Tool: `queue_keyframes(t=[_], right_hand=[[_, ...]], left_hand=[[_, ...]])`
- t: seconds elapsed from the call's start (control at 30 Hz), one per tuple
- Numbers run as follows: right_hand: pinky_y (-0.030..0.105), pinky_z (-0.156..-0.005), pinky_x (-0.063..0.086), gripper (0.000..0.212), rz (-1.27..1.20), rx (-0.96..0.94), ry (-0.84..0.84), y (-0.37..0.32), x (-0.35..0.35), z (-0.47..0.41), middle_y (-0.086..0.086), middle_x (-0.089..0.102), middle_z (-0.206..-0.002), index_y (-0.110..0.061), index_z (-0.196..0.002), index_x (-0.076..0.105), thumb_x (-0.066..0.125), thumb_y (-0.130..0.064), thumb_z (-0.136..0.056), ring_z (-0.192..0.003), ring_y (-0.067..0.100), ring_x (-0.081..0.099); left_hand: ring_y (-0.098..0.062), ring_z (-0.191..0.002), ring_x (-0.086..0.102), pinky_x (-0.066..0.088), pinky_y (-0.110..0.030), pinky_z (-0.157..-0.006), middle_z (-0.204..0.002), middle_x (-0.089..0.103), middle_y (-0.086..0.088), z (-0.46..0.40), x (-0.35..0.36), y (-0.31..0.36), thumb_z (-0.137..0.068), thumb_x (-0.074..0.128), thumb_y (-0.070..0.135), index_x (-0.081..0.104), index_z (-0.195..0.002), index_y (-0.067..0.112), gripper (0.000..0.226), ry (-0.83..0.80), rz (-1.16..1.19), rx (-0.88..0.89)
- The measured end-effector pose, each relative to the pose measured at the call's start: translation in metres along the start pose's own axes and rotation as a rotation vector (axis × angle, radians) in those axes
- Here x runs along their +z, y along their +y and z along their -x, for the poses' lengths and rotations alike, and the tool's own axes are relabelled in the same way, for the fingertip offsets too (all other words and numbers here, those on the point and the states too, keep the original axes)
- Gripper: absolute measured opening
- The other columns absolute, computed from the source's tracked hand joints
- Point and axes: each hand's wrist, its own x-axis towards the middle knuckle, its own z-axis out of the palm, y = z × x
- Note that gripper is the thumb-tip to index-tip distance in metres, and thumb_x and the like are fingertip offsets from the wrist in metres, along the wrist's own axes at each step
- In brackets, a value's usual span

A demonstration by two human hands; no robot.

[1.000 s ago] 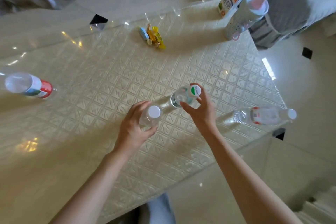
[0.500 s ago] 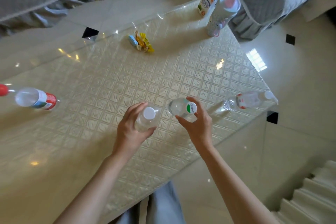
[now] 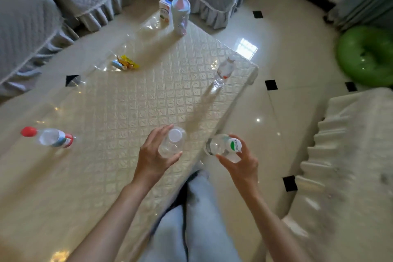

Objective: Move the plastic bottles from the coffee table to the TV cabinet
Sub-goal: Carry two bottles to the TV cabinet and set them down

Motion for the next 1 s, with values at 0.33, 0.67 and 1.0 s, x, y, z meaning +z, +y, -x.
queue_keyframes(t=[0.33,0.67,1.0], right_hand=[[0.023,-0.082,0.052,0.063,-0.018,0.171,0.355,0.031,-0.143,0.151,-0.024,0.064,-0.1,-0.043,-0.106,0.055,0.085,-0.011,-0.061,-0.094,-0.001,0.061],[0.012,-0.078,0.046,0.059,-0.107,0.354,0.665,0.092,-0.27,0.292,-0.027,0.064,-0.093,-0.05,-0.096,0.056,0.083,-0.008,-0.064,-0.087,-0.005,0.06],[0.012,-0.085,0.045,0.053,-0.225,0.495,0.849,0.161,-0.382,0.393,-0.027,0.063,-0.104,-0.051,-0.103,0.056,0.083,-0.022,-0.067,-0.1,-0.007,0.058]], left_hand=[[-0.007,-0.113,0.053,0.049,-0.041,-0.093,-0.122,0.057,0.007,0.068,0.042,0.11,-0.062,0.086,0.015,0.055,-0.125,0.024,0.07,-0.332,0.114,0.082],[-0.011,-0.101,0.058,0.054,-0.033,-0.082,-0.117,0.06,0.005,0.129,0.161,0.239,-0.06,0.087,0.021,0.056,-0.119,0.032,0.068,-0.558,0.168,0.278],[-0.003,-0.107,0.055,0.049,-0.017,-0.085,-0.119,0.058,0.007,0.223,0.3,0.352,-0.062,0.086,0.013,0.052,-0.122,0.031,0.071,-0.807,0.249,0.418]])
